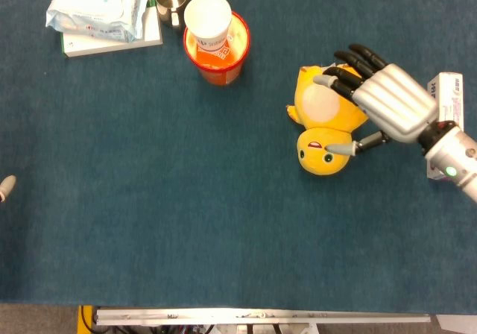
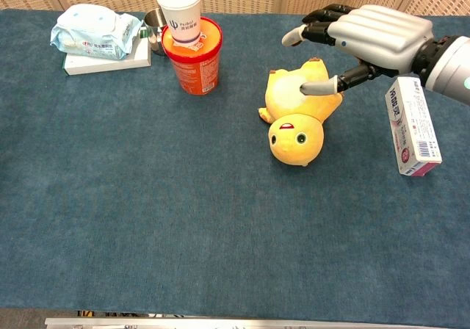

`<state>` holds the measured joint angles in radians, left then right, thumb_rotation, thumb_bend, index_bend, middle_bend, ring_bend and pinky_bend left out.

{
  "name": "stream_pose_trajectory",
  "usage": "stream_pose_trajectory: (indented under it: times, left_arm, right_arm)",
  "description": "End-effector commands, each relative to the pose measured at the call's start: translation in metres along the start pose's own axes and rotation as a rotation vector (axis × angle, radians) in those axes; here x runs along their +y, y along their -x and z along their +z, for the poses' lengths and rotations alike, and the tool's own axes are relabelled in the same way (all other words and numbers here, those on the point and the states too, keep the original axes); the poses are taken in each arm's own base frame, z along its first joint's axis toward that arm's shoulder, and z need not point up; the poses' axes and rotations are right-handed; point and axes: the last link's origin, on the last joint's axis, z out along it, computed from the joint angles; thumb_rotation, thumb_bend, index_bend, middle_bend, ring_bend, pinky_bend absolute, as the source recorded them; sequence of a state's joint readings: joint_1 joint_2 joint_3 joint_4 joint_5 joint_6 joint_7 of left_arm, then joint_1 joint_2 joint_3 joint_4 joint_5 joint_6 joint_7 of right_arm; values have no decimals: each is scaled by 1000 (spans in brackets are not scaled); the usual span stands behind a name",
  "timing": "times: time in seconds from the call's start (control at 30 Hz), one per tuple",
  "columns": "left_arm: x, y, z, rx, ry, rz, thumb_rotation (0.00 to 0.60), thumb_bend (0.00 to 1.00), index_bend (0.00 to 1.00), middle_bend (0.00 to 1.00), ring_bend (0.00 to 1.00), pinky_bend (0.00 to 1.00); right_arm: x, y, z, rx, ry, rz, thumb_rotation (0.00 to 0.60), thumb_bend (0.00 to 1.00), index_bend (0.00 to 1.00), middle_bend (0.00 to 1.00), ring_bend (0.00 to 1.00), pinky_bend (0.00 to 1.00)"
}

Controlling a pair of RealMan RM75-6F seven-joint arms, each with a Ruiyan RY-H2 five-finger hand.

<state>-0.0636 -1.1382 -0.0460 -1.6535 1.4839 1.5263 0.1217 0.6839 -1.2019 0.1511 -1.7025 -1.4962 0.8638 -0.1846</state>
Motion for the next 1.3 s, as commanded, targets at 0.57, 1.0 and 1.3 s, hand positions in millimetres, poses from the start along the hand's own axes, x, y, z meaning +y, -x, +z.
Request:
stream_pose_trajectory:
  times: [0.57,1.0,1.3]
  left_arm:
    - [-8,-2,-6,14,-33,-15,600,148,85,43,6,32]
    - [-12,-3,-8,18,-49,-22,600,148,85,43,6,32]
    - [-12,-3,-8,17,-49,-23,600,148,85,43,6,32]
  right_arm:
    - [-17,45,54,-91,-35,-16,38,0,168,194,0,0]
    - [-11,69,70,-133,-14,7,38,0,168,179,0,0]
    - [-7,81,75,-154,-6,-17,37,0,168,179,0,0]
